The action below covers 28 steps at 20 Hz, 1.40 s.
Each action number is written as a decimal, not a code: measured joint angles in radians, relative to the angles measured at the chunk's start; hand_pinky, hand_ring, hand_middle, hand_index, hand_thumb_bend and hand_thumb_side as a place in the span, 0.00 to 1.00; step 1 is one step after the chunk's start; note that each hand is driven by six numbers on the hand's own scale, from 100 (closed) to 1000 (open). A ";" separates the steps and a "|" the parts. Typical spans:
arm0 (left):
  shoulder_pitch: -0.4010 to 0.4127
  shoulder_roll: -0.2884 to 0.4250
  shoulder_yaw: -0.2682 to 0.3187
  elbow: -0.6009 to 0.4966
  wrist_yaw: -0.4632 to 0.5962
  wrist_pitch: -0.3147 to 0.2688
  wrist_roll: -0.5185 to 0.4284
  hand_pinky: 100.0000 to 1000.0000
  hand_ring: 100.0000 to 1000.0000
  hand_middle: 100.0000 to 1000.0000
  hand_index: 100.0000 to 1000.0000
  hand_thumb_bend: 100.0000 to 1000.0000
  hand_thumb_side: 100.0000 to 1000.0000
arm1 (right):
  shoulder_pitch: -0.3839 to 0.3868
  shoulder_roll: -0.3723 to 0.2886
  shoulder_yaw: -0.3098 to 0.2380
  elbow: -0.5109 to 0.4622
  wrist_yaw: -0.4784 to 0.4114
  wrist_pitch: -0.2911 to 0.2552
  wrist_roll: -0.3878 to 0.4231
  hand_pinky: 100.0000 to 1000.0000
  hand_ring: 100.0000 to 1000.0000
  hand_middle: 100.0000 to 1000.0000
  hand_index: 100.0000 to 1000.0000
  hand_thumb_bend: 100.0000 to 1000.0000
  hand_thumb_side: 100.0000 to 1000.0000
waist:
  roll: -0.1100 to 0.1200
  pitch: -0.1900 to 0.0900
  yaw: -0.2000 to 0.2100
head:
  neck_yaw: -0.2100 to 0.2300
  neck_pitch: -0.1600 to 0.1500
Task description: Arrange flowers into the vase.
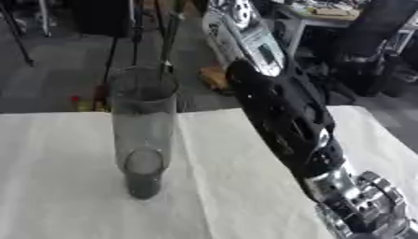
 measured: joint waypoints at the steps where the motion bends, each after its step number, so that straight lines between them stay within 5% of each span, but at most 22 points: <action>1: 0.000 0.000 0.000 0.000 0.000 0.000 0.000 0.84 0.78 0.86 0.91 0.00 0.83 | 0.006 0.000 0.003 0.000 0.003 -0.001 0.005 0.18 0.00 0.00 1.00 0.00 0.00 | 0.000 0.002 0.000 | 0.001 0.000; 18: -0.001 -0.001 0.000 0.000 -0.008 -0.002 0.002 0.84 0.78 0.86 0.91 0.00 0.83 | 0.077 -0.019 0.098 -0.096 0.093 -0.012 0.140 0.24 0.00 0.00 1.00 0.00 0.00 | 0.005 0.012 -0.005 | 0.039 0.005; 24: -0.005 -0.008 0.000 0.000 -0.008 -0.002 0.002 0.84 0.78 0.86 0.91 0.00 0.83 | 0.087 -0.016 0.115 -0.097 0.118 -0.010 0.159 0.33 0.00 0.00 1.00 0.00 0.00 | 0.005 0.020 -0.002 | 0.044 0.005; 28: -0.008 -0.009 0.000 0.000 -0.008 -0.002 0.002 0.84 0.78 0.86 0.91 0.00 0.83 | 0.096 -0.009 0.125 -0.091 0.134 -0.014 0.169 0.41 0.11 0.01 1.00 0.00 0.00 | 0.005 0.023 0.000 | 0.046 0.005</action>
